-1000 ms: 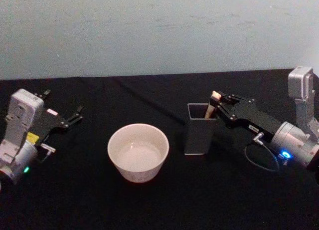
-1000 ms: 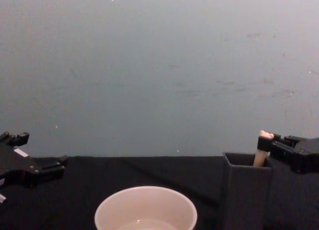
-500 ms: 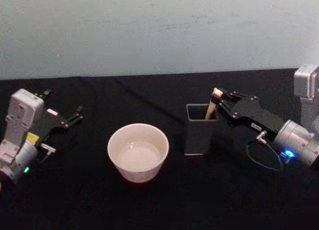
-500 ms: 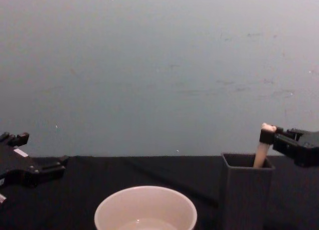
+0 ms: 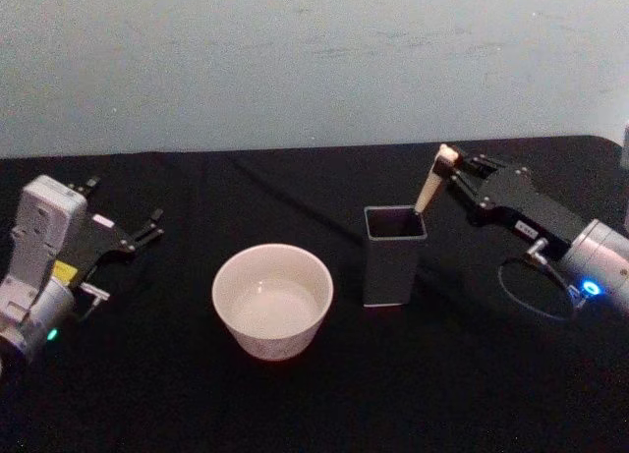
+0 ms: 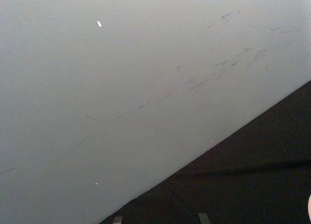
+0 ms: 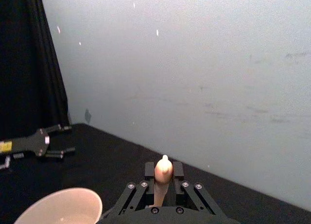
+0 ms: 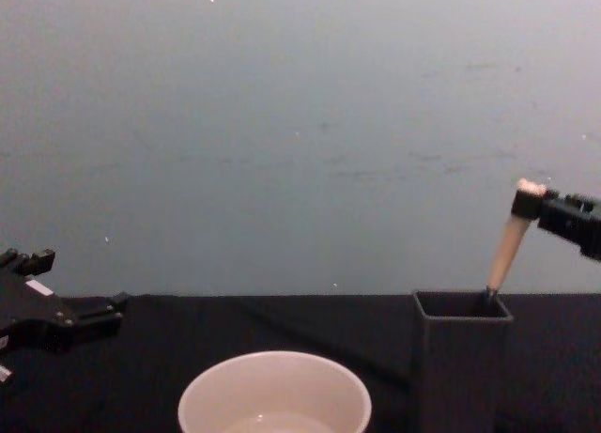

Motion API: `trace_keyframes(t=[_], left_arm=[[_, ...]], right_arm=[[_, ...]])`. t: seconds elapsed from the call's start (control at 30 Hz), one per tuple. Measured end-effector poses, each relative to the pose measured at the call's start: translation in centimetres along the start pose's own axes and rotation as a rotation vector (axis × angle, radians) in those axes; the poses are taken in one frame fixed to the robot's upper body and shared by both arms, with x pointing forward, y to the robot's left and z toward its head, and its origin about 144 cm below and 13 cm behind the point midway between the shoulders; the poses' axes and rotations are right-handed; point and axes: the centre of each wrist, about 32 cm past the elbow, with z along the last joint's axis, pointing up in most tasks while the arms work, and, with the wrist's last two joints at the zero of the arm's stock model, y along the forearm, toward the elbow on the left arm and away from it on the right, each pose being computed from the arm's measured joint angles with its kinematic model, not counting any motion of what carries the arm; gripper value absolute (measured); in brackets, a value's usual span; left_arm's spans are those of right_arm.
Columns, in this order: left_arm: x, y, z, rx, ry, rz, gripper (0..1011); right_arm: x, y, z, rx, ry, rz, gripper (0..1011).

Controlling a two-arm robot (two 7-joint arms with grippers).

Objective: Pick up the stirring spoon with one hand, stir inside the cup, then place it back in its original position.

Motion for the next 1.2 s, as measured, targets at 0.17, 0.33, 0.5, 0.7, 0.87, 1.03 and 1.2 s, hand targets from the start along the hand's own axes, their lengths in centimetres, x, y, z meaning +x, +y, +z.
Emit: trace_keyframes(t=[0.17, 0.33, 0.5, 0.7, 0.87, 1.03, 1.2], left_arm=[[0.0, 0.0, 0.0, 0.0, 0.0, 0.0, 1001], [0.0, 0.0, 0.0, 0.0, 0.0, 0.0, 1001], [0.0, 0.0, 0.0, 0.0, 0.0, 0.0, 1001], [0.0, 0.0, 0.0, 0.0, 0.0, 0.0, 1001], [0.0, 0.0, 0.0, 0.0, 0.0, 0.0, 1001], [0.0, 0.0, 0.0, 0.0, 0.0, 0.0, 1002], [0.0, 0.0, 0.0, 0.0, 0.0, 0.0, 1001]], right_arm=[[0.0, -0.4, 0.8, 0.036, 0.008, -0.007, 215], [0.1, -0.6, 1.4, 0.064, 0.008, -0.016, 215], [0.2, -0.5, 2.0, 0.097, 0.007, -0.025, 215], [0.2, 0.0, 2.7, 0.133, 0.014, -0.021, 214], [0.0, 0.6, 3.3, 0.167, 0.018, -0.007, 214], [-0.2, 1.7, 3.7, 0.179, 0.02, 0.011, 214], [-0.4, 2.8, 3.8, 0.163, 0.027, 0.022, 214]])
